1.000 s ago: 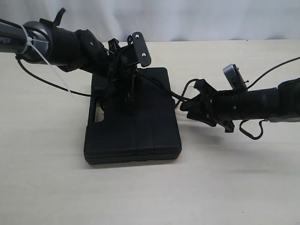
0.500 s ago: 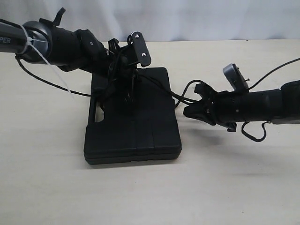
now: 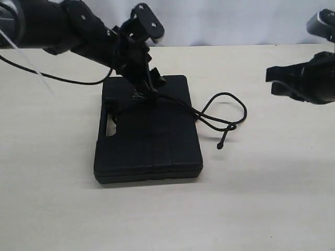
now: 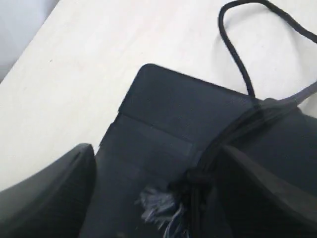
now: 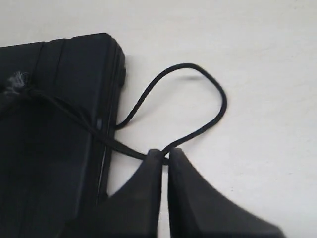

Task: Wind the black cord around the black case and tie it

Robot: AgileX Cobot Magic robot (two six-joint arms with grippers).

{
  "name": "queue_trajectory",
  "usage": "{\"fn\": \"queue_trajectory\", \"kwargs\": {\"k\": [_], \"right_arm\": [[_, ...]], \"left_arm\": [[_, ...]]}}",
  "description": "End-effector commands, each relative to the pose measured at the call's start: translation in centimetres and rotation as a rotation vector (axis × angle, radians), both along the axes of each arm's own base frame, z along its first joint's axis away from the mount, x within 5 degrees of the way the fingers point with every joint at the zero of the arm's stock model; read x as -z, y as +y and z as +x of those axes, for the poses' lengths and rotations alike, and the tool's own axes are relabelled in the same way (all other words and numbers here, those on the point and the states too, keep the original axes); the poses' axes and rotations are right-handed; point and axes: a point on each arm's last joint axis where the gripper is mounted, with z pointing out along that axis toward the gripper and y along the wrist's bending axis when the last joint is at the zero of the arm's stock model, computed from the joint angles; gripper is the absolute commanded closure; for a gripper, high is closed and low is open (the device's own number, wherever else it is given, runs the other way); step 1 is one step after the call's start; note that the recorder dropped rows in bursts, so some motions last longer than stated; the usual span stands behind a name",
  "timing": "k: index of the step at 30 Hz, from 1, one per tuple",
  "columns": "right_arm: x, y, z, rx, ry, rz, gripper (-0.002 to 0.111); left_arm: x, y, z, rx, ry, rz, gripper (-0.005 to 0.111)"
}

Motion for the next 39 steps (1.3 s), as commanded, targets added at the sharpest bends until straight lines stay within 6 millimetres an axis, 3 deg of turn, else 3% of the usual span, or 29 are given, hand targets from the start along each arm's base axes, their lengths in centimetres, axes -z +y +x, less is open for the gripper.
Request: {"fn": "queue_trajectory", "kwargs": {"k": [1, 3, 5, 7, 11, 16, 26, 29, 32, 39], "right_arm": [[-0.2, -0.5, 0.5, 0.011, 0.02, -0.068, 0.104], [1.6, 0.2, 0.6, -0.042, 0.151, -0.02, 0.098], [4.2, 1.5, 0.7, -0.122, 0.322, 0.103, 0.068], [6.3, 2.2, 0.9, -0.093, 0.366, 0.193, 0.055], [10.2, 4.3, 1.9, -0.02, 0.334, 0.122, 0.065], [12.1, 5.5, 3.1, 0.018, 0.307, 0.087, 0.073], [14.0, 6.2, 5.0, 0.016, 0.345, 0.118, 0.073], [13.9, 6.3, 5.1, -0.006, 0.332, 0.123, 0.084], [13.1, 6.4, 5.0, -0.027, 0.308, 0.122, 0.103], [9.0, 6.6, 4.0, -0.128, 0.229, 0.146, 0.104]], "left_arm": [[-0.7, 3.9, -0.3, -0.124, 0.14, 0.025, 0.041], [-0.5, 4.7, -0.2, -0.138, 0.16, 0.028, 0.041], [-0.4, 5.1, -0.2, -0.123, 0.159, 0.067, 0.041], [0.0, 5.5, -0.5, -0.131, 0.207, 0.087, 0.041], [2.1, 6.4, -1.0, -0.175, 0.374, 0.138, 0.041], [3.3, 6.8, -1.1, -0.193, 0.436, 0.167, 0.041], [3.4, 10.4, -0.7, -0.343, 0.501, 0.118, 0.041], [3.5, 11.2, -1.0, -0.36, 0.546, 0.118, 0.041], [3.5, 11.3, -1.4, -0.362, 0.593, 0.106, 0.041], [4.0, 10.1, -1.5, -0.389, 0.687, -0.047, 0.041]]}}
